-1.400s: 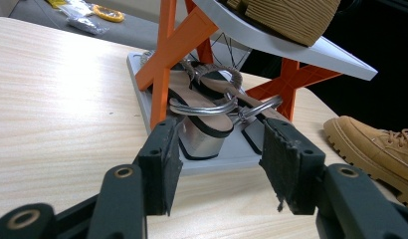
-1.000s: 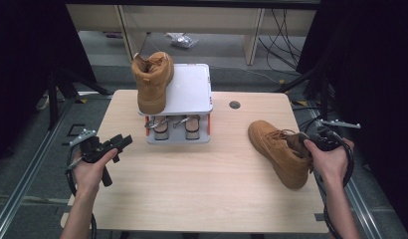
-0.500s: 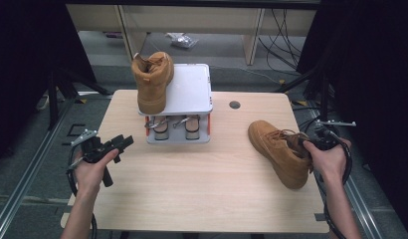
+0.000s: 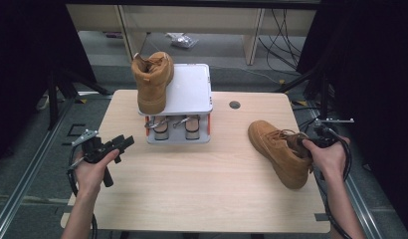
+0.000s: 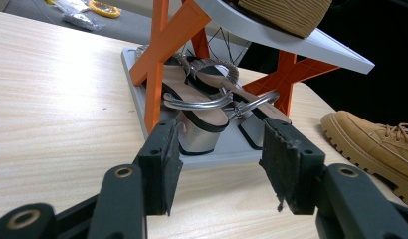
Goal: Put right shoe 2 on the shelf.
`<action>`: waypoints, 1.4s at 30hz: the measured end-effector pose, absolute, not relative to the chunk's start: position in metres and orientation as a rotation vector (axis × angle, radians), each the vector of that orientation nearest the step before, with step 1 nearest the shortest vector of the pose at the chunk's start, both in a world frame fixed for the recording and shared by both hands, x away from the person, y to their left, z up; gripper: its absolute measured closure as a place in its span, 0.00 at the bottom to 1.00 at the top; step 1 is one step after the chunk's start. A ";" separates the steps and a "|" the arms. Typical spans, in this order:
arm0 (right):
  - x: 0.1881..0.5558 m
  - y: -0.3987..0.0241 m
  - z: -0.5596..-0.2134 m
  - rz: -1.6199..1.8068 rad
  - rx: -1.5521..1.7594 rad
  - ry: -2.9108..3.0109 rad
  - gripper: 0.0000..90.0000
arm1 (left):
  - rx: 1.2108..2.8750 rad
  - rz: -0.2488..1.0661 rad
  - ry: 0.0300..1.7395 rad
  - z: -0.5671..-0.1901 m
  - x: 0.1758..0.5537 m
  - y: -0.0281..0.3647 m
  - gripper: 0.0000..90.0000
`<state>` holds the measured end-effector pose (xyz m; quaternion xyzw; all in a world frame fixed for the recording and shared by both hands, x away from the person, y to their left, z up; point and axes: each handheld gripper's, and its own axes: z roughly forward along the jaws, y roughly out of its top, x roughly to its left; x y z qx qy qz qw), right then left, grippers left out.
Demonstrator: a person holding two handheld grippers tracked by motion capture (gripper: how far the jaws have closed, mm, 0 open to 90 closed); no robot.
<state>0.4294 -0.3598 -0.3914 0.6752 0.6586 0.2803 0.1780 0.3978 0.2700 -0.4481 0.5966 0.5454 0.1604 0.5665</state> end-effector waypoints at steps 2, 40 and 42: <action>0.431 -0.359 -0.391 0.786 1.916 1.870 0.69 | 1.403 0.375 1.283 -0.448 0.398 0.270 0.54; 0.435 -0.354 -0.385 0.745 2.039 1.964 0.86 | 1.394 0.380 1.285 -0.447 0.396 0.271 0.54; 0.435 -0.356 -0.385 0.738 2.005 1.984 0.86 | 1.393 0.379 1.282 -0.446 0.396 0.270 0.54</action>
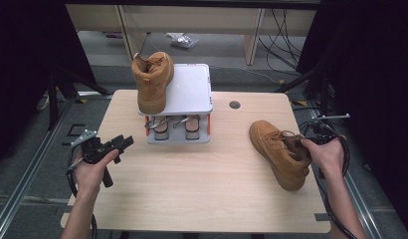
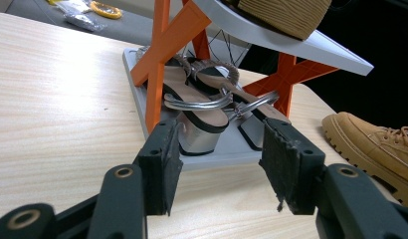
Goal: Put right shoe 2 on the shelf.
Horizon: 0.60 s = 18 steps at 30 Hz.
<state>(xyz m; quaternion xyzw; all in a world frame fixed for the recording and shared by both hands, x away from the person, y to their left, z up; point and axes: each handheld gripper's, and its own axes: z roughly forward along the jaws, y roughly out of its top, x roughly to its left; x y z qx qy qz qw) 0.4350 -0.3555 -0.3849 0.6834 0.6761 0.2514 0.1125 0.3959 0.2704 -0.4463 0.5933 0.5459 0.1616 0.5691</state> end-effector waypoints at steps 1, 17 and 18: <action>0.435 -0.356 -0.385 0.726 1.987 1.991 0.86 | 1.393 0.379 1.282 -0.446 0.396 0.270 0.54; 0.436 -0.362 -0.384 0.823 2.114 2.012 0.88 | 1.395 0.376 1.291 -0.449 0.397 0.271 0.54; 0.436 -0.364 -0.385 0.825 2.092 2.020 0.89 | 1.395 0.376 1.292 -0.449 0.397 0.271 0.54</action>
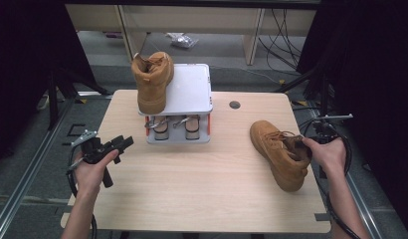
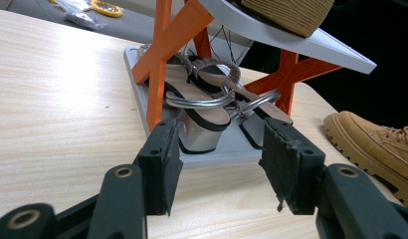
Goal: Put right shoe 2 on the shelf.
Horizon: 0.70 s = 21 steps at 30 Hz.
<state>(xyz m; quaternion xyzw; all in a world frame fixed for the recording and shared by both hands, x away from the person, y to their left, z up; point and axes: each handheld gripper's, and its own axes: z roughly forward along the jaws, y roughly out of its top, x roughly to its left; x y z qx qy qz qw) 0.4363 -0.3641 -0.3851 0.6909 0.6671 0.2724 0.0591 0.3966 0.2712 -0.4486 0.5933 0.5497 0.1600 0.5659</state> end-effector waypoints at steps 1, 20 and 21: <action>0.436 -0.363 -0.384 0.834 2.152 2.003 0.89 | 1.397 0.376 1.292 -0.449 0.397 0.271 0.54; 0.434 -0.373 -0.386 1.022 2.326 1.892 0.92 | 1.394 0.378 1.295 -0.449 0.397 0.272 0.54; 0.434 -0.371 -0.386 1.019 2.325 1.860 0.92 | 1.395 0.379 1.295 -0.449 0.397 0.272 0.54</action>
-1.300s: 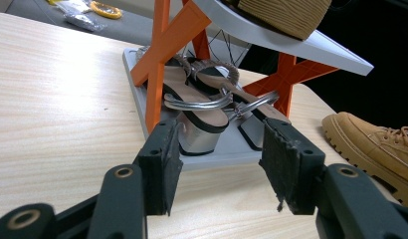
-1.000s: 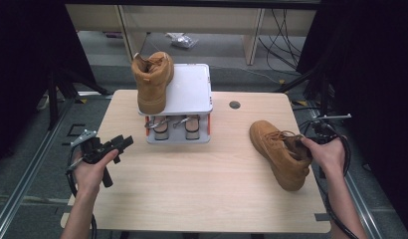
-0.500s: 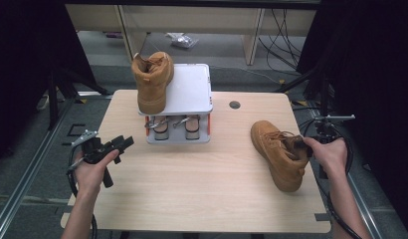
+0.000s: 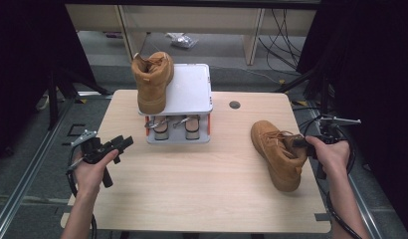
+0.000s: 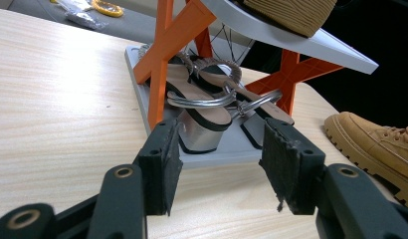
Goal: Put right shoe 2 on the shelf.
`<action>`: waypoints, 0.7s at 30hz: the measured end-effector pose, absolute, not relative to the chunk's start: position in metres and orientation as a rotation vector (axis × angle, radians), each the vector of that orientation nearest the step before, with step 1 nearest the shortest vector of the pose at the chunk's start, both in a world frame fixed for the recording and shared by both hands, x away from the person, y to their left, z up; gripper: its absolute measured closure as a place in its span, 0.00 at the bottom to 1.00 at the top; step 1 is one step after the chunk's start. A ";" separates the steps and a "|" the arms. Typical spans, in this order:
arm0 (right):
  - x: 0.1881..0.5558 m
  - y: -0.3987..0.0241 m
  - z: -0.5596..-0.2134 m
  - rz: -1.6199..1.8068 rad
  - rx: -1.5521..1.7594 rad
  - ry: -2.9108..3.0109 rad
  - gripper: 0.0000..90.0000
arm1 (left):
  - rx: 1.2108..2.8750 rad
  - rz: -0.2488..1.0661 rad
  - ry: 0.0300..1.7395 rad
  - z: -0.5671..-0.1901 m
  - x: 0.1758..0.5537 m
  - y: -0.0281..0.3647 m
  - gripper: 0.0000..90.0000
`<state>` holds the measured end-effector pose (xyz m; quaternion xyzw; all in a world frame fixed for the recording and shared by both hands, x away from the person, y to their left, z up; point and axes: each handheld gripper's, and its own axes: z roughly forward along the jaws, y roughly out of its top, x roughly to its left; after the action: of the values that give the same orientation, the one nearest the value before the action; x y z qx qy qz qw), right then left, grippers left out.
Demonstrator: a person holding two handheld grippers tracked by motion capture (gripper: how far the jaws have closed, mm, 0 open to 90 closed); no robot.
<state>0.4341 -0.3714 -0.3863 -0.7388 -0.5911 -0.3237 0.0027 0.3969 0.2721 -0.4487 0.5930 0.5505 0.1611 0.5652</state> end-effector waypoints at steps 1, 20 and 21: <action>0.434 -0.372 -0.386 -1.018 -2.299 -1.845 0.92 | 1.394 0.379 1.294 -0.449 0.397 0.272 0.54; 0.439 -0.366 -0.379 -1.157 -2.209 -1.756 0.92 | 1.385 0.381 1.304 -0.449 0.399 0.275 0.54; 0.439 -0.366 -0.380 -1.185 -2.199 -1.757 0.92 | 1.385 0.381 1.301 -0.449 0.399 0.274 0.54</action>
<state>0.4392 -0.3663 -0.3795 -0.7192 -0.5749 -0.3877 0.0437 0.3992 0.2744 -0.4486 0.5890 0.5535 0.1622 0.5660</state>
